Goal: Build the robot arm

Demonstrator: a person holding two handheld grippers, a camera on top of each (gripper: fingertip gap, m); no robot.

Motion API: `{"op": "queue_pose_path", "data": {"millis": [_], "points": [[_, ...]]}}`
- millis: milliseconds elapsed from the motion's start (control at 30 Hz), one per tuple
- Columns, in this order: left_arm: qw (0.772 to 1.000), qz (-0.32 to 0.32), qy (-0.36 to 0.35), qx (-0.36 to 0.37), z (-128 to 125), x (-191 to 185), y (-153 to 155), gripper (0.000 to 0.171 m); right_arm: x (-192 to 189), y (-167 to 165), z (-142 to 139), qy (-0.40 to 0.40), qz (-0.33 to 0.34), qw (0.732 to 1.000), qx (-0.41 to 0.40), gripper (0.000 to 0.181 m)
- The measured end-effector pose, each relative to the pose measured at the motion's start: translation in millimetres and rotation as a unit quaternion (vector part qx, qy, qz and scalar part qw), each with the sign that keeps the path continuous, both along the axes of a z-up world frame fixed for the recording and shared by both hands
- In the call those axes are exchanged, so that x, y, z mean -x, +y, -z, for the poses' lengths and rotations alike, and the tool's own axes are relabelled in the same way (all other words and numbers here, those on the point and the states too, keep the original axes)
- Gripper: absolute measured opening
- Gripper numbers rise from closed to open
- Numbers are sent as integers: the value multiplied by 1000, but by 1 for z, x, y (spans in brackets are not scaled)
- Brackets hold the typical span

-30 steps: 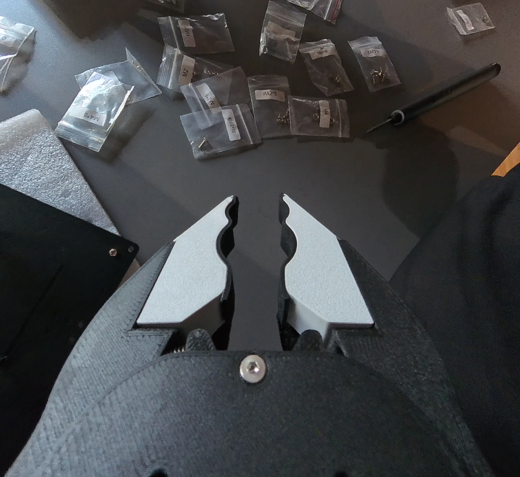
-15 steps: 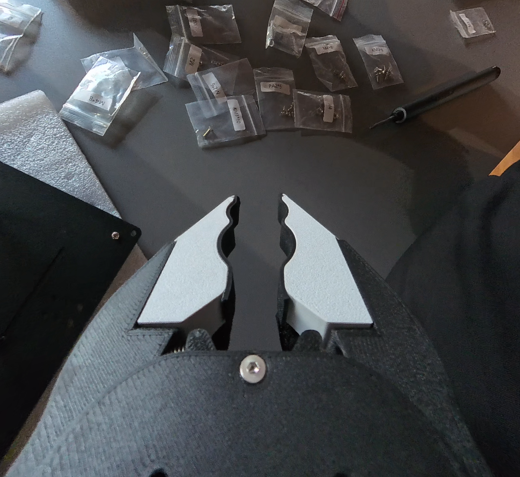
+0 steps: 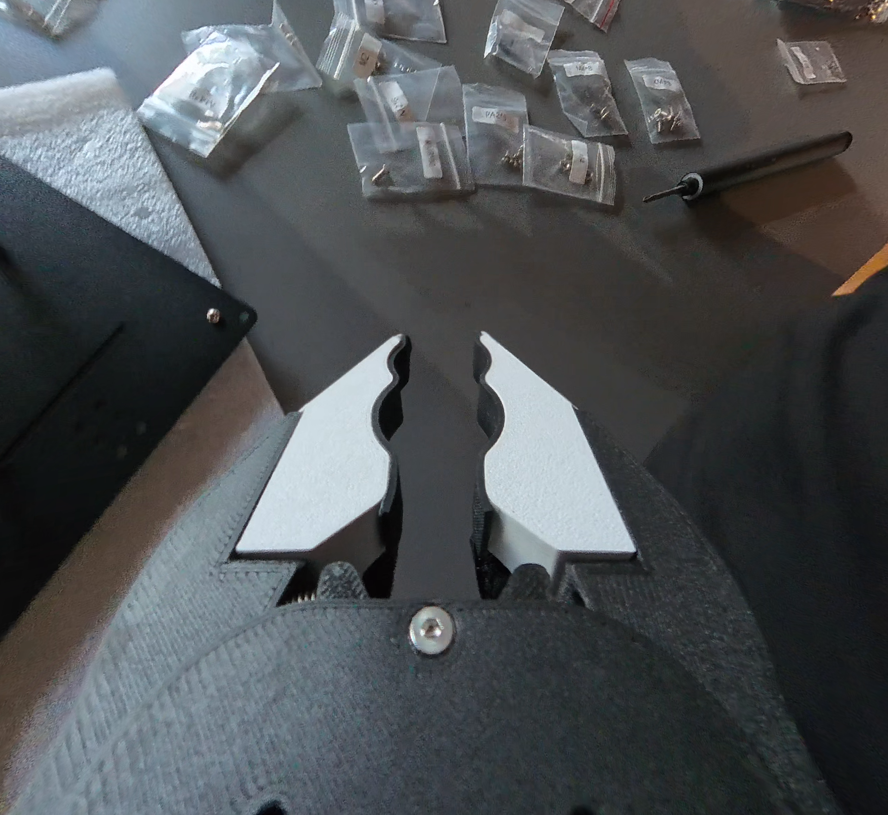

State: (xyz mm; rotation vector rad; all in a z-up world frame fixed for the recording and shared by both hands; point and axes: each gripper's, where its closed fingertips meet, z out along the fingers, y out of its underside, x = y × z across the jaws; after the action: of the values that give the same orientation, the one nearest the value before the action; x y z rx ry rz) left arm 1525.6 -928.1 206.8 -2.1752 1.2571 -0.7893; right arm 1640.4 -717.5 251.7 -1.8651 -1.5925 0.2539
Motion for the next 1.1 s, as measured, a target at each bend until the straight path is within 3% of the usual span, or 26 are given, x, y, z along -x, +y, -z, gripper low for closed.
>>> {"op": "queue_pose_path", "data": {"millis": [233, 467, 767, 1100], "points": [[998, -55, -27, 17, 1, 43, -11, 24, 113, -35, -12, 55, -76, 996, 5, 64], [995, -92, -38, 10, -3, 86, -17, 23, 191, -64, 13, 89, -111, 989, 41, 64], [995, -92, -34, 1, -4, 121, -22, 22, 205, -69, 43, 122, -102, 984, 80, 65], [996, -84, -36, 0, -6, 128, -17, 21, 201, -63, 54, 130, -104, 981, 97, 65]]}}
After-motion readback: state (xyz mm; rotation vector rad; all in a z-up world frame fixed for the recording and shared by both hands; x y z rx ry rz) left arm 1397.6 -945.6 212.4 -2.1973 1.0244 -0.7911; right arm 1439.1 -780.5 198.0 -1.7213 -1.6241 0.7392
